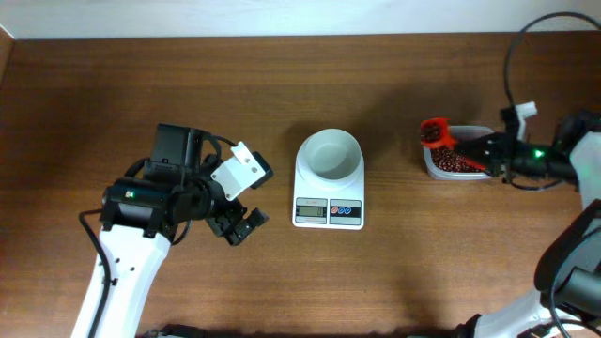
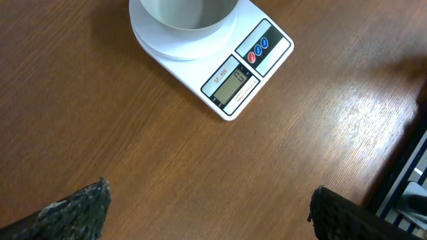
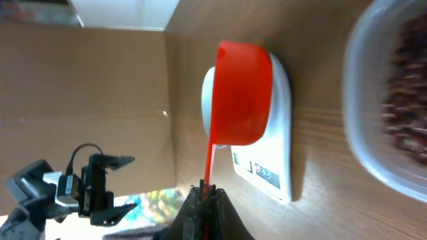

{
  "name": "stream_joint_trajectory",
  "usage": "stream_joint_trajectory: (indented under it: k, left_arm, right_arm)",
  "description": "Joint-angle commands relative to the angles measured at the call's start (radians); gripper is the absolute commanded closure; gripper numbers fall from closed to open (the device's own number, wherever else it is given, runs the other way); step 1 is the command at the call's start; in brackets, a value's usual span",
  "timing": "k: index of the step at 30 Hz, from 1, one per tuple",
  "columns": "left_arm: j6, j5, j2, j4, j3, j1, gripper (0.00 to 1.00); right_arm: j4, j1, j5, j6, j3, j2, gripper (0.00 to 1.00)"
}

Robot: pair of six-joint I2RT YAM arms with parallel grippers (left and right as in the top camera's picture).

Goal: Scoop and weigh 50g on scale
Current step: 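Carry scoop over white bowl and tip beans in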

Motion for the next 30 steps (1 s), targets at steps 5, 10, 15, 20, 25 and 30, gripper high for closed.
stream_joint_trajectory:
  k: [5,10,15,20,25,30]
  left_arm:
    - [0.016,0.011,0.0,-0.001,-0.007,0.004,0.01]
    - [0.016,0.011,0.0,-0.001,-0.007,0.004,0.01]
    - [0.016,0.011,0.0,-0.001,-0.007,0.004,0.01]
    - [0.016,0.011,0.0,-0.001,-0.007,0.004,0.01]
    - [0.016,0.011,0.0,-0.001,-0.007,0.004,0.01]
    - [0.016,0.011,0.0,-0.001,-0.007,0.004,0.01]
  right_arm:
    - [0.033,0.23,-0.089,-0.014,-0.004,-0.004,0.96]
    - [0.1,0.357,-0.107,0.026,-0.004,-0.004,0.96]
    - [0.213,0.42,-0.102,0.046,-0.004,-0.004,0.96]
    - [0.316,0.465,0.106,0.029,-0.004,-0.004,0.96]
    - [0.325,0.485,0.135,-0.255,-0.004,-0.004,0.96]
    - [0.388,0.483,0.219,-0.253,-0.004,-0.004,0.96]
